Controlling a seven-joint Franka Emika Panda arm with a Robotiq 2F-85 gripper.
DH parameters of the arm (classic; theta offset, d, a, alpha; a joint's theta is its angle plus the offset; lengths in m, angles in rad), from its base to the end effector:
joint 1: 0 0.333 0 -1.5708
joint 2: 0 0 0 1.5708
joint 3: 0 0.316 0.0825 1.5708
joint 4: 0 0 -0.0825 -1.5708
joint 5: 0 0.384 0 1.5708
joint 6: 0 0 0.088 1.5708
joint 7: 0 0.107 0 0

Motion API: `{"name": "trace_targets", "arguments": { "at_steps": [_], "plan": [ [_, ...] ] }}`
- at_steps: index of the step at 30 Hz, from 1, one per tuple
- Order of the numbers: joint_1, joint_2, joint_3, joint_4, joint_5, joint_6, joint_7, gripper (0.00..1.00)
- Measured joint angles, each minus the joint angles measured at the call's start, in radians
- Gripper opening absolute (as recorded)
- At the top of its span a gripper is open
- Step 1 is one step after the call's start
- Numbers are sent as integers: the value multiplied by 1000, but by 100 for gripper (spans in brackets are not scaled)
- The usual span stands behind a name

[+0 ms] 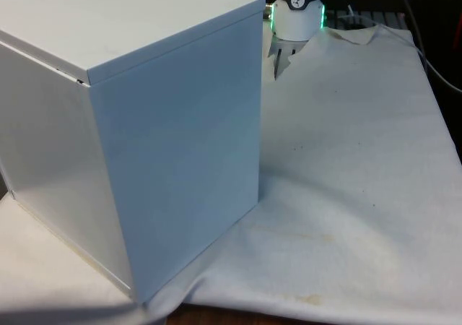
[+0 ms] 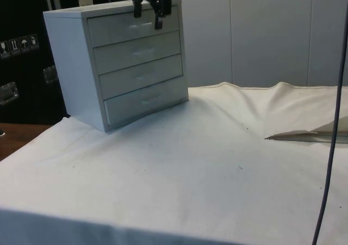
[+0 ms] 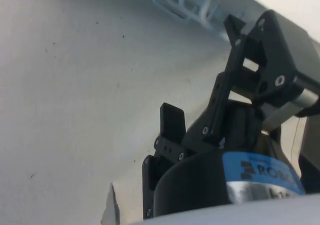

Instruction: Open the drawer, then close it.

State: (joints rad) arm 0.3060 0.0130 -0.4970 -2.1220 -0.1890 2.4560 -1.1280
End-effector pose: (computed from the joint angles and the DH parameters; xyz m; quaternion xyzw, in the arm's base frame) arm 0.5620 -0.1079 0.4394 0.8481 0.4998 0.0810 0.1561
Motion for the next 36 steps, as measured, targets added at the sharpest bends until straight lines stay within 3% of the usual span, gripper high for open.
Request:
{"name": "trace_targets", "arguments": {
  "at_steps": [13, 36],
  "plan": [
    [-2, 18, -4, -17, -48, 65, 14, 100],
    [-4, 23, -15, -83, -198, 178, 108, 100]
  ]
}}
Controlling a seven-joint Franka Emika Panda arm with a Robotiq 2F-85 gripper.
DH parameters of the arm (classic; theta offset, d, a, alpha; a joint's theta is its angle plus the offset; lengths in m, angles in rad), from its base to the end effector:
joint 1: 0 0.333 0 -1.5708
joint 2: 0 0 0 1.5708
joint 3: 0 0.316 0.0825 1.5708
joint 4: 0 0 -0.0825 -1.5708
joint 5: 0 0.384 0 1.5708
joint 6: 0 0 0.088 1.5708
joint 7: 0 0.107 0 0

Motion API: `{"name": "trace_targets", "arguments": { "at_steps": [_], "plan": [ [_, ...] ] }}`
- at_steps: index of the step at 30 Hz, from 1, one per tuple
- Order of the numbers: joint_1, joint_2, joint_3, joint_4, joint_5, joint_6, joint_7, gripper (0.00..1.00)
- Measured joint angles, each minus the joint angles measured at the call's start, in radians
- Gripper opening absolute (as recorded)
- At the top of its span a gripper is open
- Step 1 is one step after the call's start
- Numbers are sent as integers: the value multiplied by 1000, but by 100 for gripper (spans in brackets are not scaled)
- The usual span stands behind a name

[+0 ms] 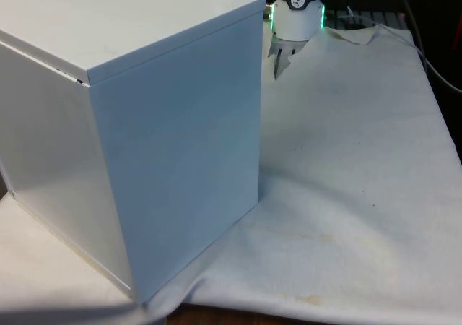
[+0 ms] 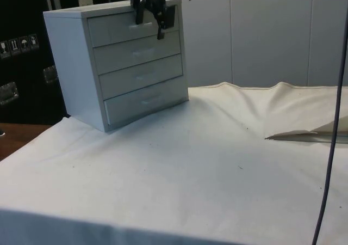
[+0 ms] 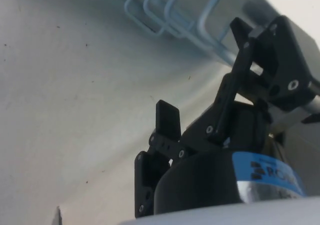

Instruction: Open the drawer, then close it.

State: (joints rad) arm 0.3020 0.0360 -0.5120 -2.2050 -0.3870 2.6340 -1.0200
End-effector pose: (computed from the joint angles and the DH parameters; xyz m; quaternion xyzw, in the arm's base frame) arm 0.5566 -0.1075 0.4078 0.8248 0.5147 0.0804 0.2199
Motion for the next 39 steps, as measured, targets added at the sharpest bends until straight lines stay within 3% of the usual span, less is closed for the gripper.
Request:
{"name": "trace_targets", "arguments": {
  "at_steps": [18, 24, 26, 28, 34, 35, 36, 39],
  "plan": [
    [0, 4, 0, -4, -15, 12, 10, 98],
    [0, 4, 0, -2, -15, 13, 10, 60],
    [0, 4, 0, -2, -15, 13, 10, 55],
    [0, 5, -1, 6, -15, 13, 10, 41],
    [0, 5, -1, 8, -15, 13, 10, 12],
    [0, 5, -1, 7, -15, 13, 10, 12],
    [-1, 5, -1, 4, -14, 13, 12, 1],
    [-1, 4, -5, 5, -13, 12, 18, 0]
  ]
}}
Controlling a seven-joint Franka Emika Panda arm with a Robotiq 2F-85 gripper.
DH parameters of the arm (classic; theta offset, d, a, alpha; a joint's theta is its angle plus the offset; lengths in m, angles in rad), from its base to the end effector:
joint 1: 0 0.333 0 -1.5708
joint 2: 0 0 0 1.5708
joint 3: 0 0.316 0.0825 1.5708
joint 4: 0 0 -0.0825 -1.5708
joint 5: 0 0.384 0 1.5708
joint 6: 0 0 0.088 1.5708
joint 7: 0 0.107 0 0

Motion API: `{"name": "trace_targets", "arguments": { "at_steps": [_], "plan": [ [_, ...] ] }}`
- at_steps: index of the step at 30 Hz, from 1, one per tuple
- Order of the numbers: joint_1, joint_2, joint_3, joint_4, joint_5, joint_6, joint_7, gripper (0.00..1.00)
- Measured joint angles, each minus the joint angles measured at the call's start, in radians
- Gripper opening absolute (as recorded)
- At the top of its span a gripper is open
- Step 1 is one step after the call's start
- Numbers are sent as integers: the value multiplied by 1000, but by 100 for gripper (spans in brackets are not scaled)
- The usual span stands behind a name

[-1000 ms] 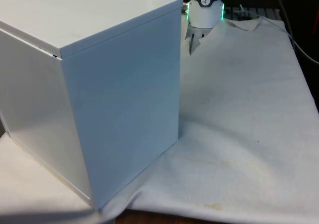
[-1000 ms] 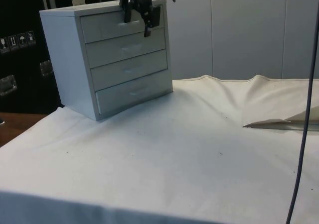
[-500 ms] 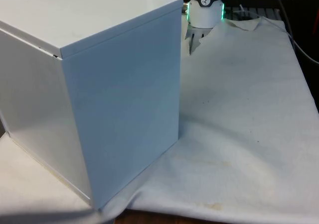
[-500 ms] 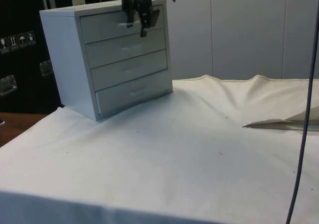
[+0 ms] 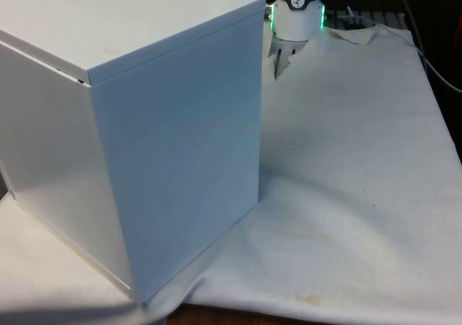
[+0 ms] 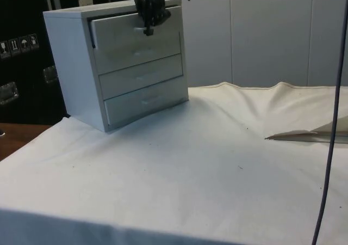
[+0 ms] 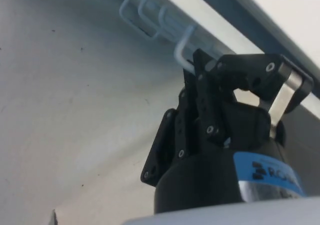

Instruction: Open the drawer, then close it.

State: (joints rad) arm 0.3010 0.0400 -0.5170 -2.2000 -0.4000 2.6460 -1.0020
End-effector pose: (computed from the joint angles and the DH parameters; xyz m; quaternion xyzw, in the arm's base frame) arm 0.5582 -0.1102 0.4095 0.8261 0.5091 0.0842 0.2265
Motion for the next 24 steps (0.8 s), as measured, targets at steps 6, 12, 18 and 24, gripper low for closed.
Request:
{"name": "trace_targets", "arguments": {
  "at_steps": [6, 12, 18, 24],
  "plan": [
    [0, -6, -6, 5, 4, -4, -3, 0],
    [0, -24, -7, 8, 9, -21, -8, 0],
    [0, -24, -7, 8, 9, -21, -8, 0],
    [0, -24, -7, 5, 10, -21, -6, 0]
  ]
}}
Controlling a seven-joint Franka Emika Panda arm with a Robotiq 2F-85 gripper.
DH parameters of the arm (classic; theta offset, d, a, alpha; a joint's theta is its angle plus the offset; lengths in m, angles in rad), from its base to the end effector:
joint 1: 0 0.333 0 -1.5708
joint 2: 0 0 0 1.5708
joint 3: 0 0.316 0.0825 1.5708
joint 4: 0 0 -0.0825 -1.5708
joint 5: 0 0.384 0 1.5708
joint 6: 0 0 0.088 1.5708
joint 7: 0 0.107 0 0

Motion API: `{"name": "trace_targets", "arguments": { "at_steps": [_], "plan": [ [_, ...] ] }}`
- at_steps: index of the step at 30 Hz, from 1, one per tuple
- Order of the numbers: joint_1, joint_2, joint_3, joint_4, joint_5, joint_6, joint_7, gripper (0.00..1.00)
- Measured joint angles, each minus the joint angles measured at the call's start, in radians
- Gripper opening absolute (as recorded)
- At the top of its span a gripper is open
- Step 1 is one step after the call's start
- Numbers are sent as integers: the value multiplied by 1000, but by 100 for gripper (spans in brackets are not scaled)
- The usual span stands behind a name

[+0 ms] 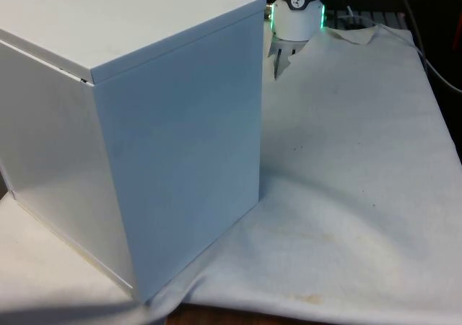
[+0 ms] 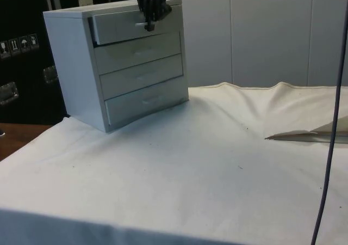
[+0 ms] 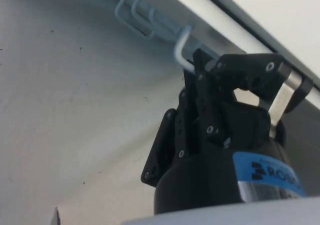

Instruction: Open the drawer, then close it.

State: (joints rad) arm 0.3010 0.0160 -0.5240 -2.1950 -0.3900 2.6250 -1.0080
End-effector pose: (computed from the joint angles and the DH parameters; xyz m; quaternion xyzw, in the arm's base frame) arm 0.5553 -0.1159 0.4216 0.8306 0.5018 0.0886 0.2247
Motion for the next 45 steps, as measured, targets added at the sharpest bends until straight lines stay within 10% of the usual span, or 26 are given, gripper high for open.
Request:
{"name": "trace_targets", "arguments": {
  "at_steps": [27, 45],
  "plan": [
    [6, -8, 16, -17, -30, -8, 59, 0],
    [8, -144, 26, -148, -46, -11, 73, 0]
  ]
}}
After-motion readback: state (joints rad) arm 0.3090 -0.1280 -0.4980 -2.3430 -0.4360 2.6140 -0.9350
